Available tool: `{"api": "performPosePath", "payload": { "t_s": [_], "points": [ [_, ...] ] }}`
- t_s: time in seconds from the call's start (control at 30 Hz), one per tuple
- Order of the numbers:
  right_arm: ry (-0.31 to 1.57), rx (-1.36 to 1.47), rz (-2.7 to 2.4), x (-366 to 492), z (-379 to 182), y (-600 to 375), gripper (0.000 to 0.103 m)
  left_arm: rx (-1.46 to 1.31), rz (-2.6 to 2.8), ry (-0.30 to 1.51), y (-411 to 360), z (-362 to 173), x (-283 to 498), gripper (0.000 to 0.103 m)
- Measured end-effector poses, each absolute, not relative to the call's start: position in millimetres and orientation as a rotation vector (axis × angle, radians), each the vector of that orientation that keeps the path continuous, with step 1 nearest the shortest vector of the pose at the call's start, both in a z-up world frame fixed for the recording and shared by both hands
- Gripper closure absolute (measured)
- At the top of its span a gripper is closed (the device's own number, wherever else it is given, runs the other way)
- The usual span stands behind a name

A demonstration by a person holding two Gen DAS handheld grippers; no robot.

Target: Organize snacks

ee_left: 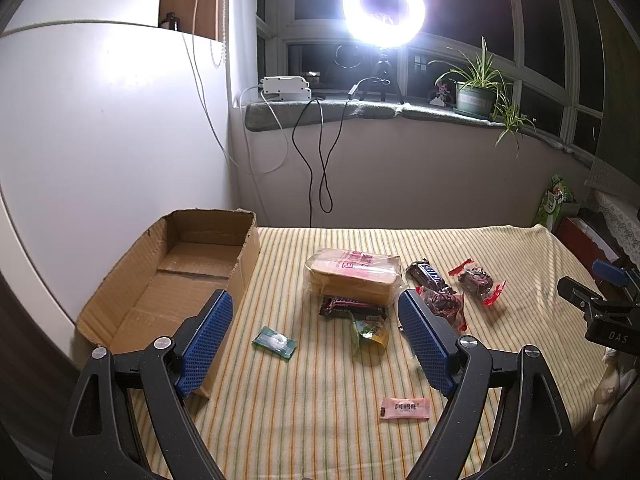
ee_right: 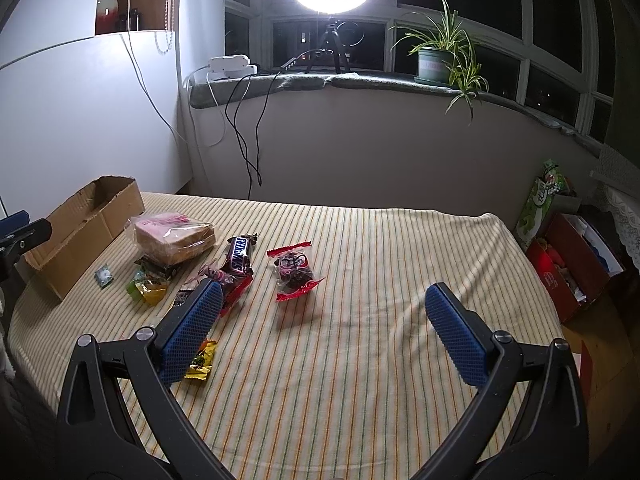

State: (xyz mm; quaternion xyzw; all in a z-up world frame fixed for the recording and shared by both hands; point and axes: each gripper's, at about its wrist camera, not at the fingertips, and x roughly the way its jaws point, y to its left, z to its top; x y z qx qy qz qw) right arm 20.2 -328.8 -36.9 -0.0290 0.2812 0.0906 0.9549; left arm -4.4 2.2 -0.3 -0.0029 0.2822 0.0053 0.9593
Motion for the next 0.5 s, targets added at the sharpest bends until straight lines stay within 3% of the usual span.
{"api": "performPosePath", "payload": {
  "t_s": [0.5],
  "points": [
    [0.592, -0.062, 0.213, 22.6, -42.4, -326.3, 0.002, -0.006, 0.005, 0.581, -2.7, -3.7, -5.6, 0.018]
  ]
}}
